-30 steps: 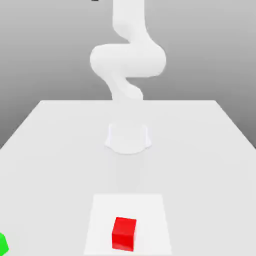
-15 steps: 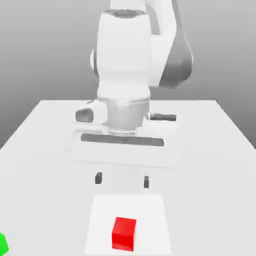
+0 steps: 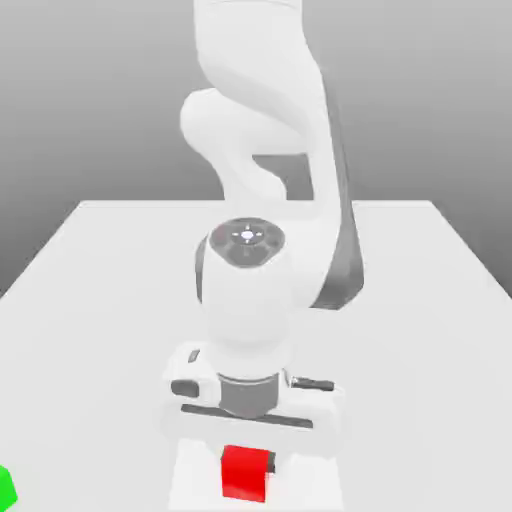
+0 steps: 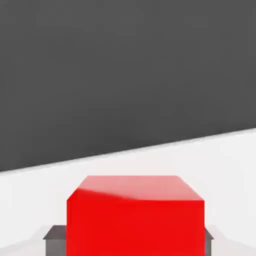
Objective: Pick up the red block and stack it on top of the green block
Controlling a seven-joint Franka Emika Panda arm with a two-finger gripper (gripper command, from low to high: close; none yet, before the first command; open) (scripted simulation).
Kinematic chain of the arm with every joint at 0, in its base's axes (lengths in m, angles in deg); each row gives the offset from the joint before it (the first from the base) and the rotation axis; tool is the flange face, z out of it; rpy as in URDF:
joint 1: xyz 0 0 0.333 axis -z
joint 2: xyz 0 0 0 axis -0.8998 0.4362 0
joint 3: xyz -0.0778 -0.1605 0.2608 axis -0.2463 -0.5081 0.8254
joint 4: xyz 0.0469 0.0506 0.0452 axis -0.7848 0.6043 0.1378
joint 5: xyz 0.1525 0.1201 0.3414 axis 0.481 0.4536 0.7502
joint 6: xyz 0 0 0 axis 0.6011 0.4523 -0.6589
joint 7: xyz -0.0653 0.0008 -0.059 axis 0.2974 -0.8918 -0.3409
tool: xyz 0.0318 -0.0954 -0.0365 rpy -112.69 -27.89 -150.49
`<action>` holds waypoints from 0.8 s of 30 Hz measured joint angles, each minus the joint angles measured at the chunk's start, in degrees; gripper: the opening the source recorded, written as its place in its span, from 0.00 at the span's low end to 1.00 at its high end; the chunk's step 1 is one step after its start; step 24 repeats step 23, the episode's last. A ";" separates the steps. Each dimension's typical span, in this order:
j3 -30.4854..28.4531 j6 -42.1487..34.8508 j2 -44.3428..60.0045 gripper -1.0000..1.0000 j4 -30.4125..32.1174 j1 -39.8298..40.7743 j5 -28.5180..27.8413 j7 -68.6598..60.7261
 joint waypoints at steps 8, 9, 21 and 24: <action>-3.40 -11.43 -7.73 0.00 -3.59 3.44 2.83 2.55; -4.78 -12.62 -6.98 0.00 -5.50 4.71 3.58 3.73; -14.08 -16.23 6.82 1.00 -21.98 17.17 12.52 11.93; -14.08 -16.23 6.82 1.00 -21.98 17.17 12.52 11.93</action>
